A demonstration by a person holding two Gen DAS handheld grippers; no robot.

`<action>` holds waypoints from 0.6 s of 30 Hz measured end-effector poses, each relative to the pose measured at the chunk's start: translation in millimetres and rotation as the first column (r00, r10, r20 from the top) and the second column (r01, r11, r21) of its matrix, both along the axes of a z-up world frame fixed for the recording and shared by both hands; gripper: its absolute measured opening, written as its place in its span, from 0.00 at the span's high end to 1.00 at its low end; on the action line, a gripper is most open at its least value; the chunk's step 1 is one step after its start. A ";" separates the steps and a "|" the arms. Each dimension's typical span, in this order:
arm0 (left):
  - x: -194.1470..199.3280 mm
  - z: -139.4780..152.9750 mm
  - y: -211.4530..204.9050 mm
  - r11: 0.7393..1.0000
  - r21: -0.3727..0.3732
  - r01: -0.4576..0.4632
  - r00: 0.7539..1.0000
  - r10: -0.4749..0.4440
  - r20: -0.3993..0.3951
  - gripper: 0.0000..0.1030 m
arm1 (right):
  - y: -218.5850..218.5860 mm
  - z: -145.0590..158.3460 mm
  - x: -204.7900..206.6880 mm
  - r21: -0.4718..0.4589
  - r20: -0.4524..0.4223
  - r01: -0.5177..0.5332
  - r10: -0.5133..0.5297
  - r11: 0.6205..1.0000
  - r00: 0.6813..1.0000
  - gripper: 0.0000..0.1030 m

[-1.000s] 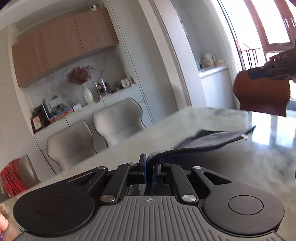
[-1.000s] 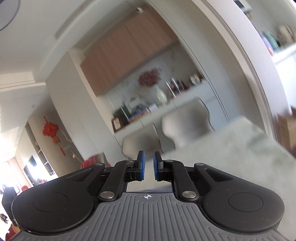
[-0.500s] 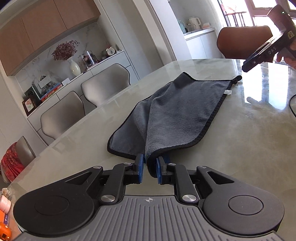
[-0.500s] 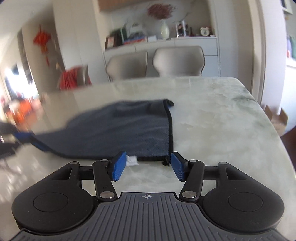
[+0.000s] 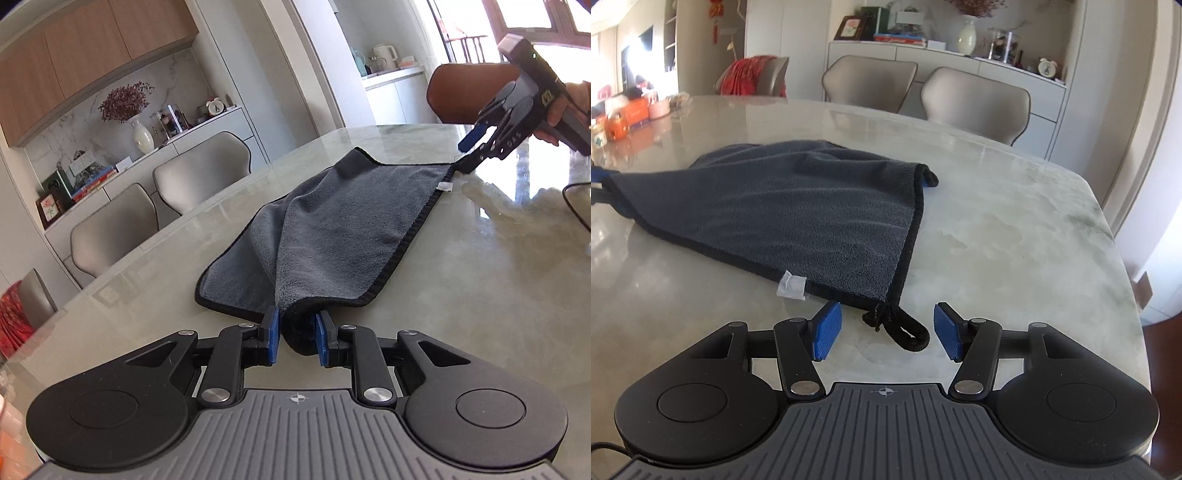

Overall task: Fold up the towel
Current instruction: 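Lower the towel flat onto the table and open the right tool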

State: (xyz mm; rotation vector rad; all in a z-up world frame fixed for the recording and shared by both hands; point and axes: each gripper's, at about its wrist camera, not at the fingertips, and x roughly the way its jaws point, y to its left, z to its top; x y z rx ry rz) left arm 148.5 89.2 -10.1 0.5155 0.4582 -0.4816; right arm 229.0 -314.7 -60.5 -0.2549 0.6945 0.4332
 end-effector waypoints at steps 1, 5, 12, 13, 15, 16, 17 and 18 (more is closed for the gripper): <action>1.0 -1.2 0.0 1.000 0.001 -0.003 1.000 0.003 -0.001 0.80 | 1.9 -1.4 0.6 -0.001 -0.004 -0.003 0.003 1.000 1.000 0.45; 3.5 -4.7 0.5 1.000 -0.004 -0.002 1.000 0.002 -0.017 0.79 | 4.3 -3.0 5.9 -0.004 0.020 -0.025 0.025 1.000 0.999 0.48; 6.6 -7.7 -0.5 1.000 -0.006 -0.002 1.000 0.002 -0.027 0.73 | 2.6 -3.9 13.9 0.063 -0.003 -0.058 0.058 0.996 0.998 0.85; 7.2 -8.2 -1.3 1.000 -0.006 -0.004 1.000 0.003 -0.028 0.73 | 2.1 -3.4 14.0 0.064 -0.003 -0.052 0.053 0.997 0.999 0.89; 8.0 -7.0 -1.7 1.000 -0.008 -0.011 1.000 0.011 -0.025 0.73 | 0.0 0.3 12.2 0.066 -0.006 -0.048 0.049 0.997 0.999 0.91; 7.6 -5.4 -1.4 1.000 -0.013 -0.010 1.000 0.010 -0.025 0.73 | -1.7 4.3 8.6 0.067 -0.001 -0.054 0.055 0.996 0.999 0.91; 6.4 -3.9 0.4 1.000 -0.019 -0.007 1.000 0.007 -0.023 0.73 | -3.9 9.6 4.1 0.069 0.009 -0.061 0.060 0.996 0.998 0.91; 4.8 -1.3 0.9 1.000 -0.024 -0.003 1.000 0.003 -0.018 0.73 | -6.4 15.3 -0.9 0.067 0.021 -0.060 0.059 0.996 0.998 0.91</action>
